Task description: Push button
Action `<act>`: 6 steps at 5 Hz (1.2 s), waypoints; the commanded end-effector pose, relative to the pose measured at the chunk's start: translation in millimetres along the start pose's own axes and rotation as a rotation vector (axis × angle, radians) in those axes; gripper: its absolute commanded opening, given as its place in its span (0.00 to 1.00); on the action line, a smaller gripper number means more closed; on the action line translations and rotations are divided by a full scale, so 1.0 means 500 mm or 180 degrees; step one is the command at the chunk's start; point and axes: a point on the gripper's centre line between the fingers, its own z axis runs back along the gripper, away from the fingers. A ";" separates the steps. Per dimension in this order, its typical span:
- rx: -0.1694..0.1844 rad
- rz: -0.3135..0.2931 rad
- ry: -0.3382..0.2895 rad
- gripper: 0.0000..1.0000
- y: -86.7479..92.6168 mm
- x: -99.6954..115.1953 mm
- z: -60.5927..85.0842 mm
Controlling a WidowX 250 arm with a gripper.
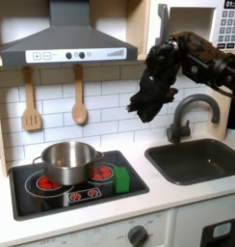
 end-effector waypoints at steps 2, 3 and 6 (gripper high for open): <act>0.0024 0.0028 -0.0537 0.00 0.023 0.085 -0.002; 0.0033 0.0061 -0.0612 0.00 0.030 0.113 -0.016; -0.0007 0.0148 -0.0847 0.00 0.044 0.181 -0.001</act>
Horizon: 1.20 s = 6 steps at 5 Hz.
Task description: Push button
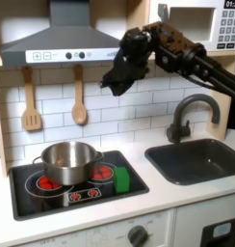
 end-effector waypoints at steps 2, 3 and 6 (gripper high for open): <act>0.0028 0.0055 -0.0262 0.00 0.038 0.058 0.013; 0.0036 0.0084 -0.0320 0.00 0.047 0.069 0.012; 0.0037 0.0117 -0.0554 0.00 0.054 0.112 0.018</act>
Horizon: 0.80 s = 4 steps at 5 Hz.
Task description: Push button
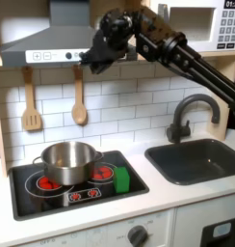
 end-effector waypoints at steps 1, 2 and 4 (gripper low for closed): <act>0.0008 0.0013 -0.0112 0.00 0.001 0.025 -0.007; 0.0015 0.0030 -0.0143 0.00 0.003 0.035 -0.014; 0.0028 0.0063 -0.0160 0.00 0.008 0.048 -0.034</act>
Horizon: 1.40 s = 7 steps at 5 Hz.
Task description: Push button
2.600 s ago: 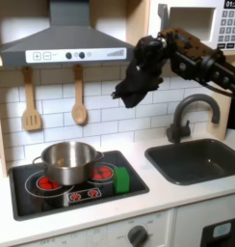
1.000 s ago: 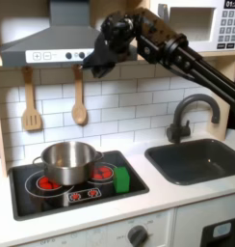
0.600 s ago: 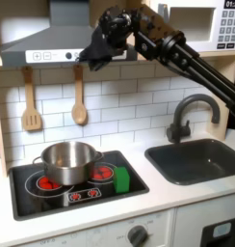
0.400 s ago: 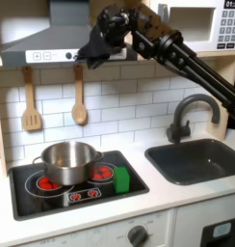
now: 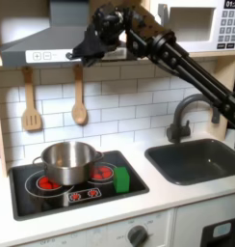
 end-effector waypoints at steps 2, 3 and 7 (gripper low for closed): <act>-0.0007 0.0009 -0.0031 0.00 -0.003 0.014 -0.017; -0.0014 -0.0002 -0.0033 0.00 0.002 0.020 0.005; -0.0112 -0.0114 -0.0023 0.00 -0.019 0.031 0.002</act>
